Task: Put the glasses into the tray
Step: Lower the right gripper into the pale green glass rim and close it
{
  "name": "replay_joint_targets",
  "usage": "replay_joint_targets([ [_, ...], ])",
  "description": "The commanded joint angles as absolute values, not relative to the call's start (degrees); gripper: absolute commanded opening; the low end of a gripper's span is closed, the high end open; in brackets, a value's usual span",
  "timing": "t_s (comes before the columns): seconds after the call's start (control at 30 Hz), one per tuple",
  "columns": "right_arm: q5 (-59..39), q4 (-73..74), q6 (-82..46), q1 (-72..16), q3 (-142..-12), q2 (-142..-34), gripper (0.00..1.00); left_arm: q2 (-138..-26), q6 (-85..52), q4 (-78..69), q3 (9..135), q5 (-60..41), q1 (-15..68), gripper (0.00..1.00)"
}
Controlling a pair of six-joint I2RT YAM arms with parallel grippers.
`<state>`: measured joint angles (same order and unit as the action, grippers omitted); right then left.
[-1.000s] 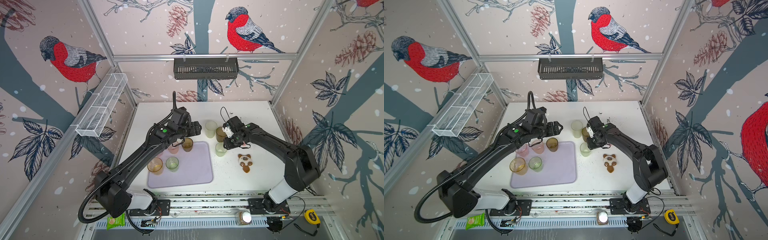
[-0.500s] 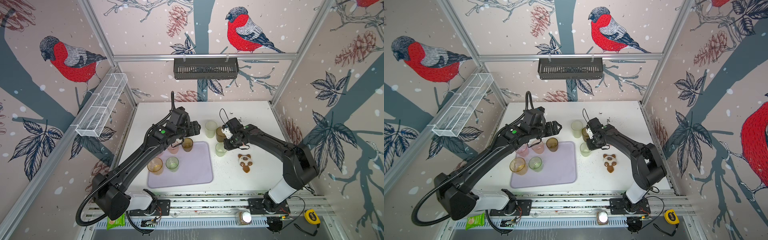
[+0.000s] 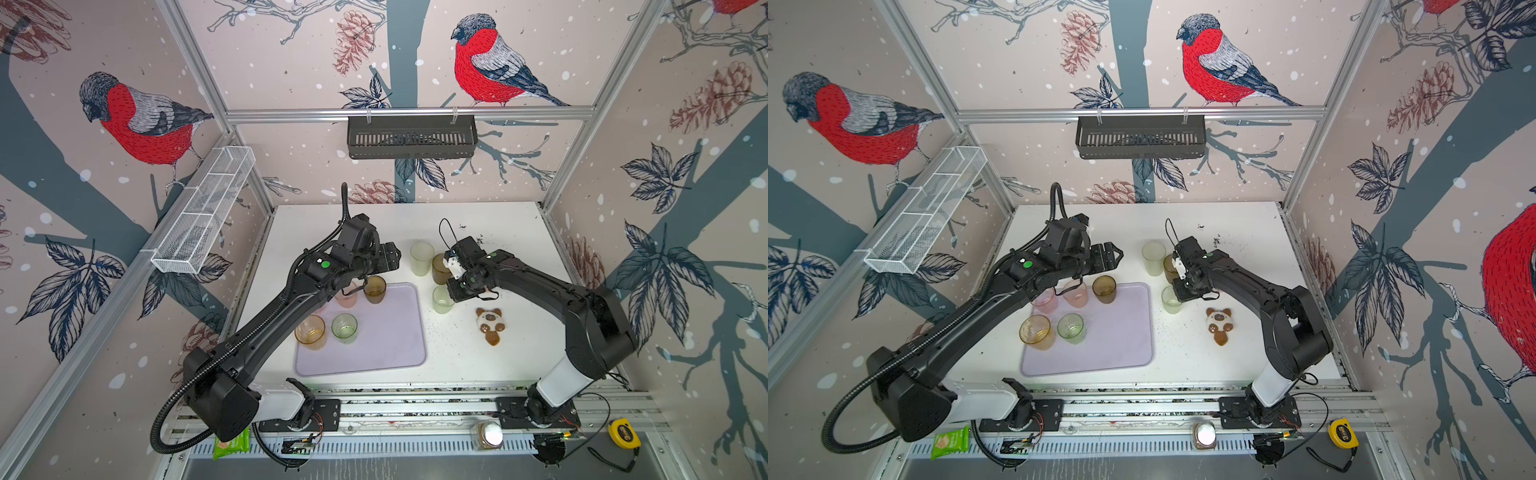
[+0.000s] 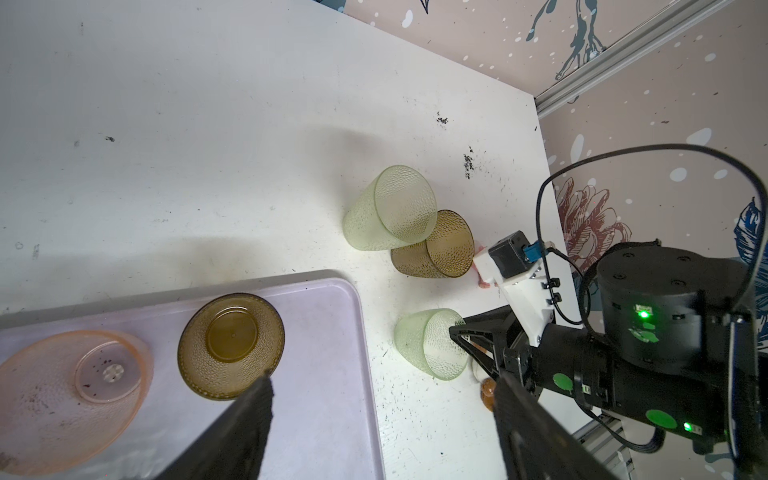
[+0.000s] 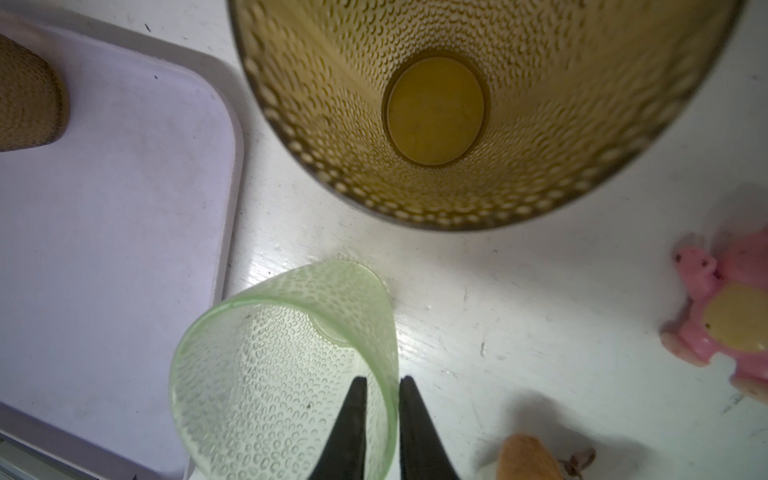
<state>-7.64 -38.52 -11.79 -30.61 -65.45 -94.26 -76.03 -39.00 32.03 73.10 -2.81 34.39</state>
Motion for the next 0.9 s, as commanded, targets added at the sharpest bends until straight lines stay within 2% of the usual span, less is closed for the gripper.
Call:
replay_joint_targets([
  [0.0,-7.2,-38.7,-11.4,-30.7,-65.3,-93.9,0.16,-75.8,-39.0,30.6,73.3,-1.6,34.5,0.83],
  [0.6,-5.5,-40.1,-11.5,-31.4,-64.8,-90.9,0.04,-75.5,-38.9,30.6,73.1,-0.9,34.5,0.83],
  [0.87,-2.7,-44.1,-10.9,-33.5,-68.1,-89.4,0.03,-74.8,-39.3,30.3,71.8,-0.5,34.4,0.83],
])
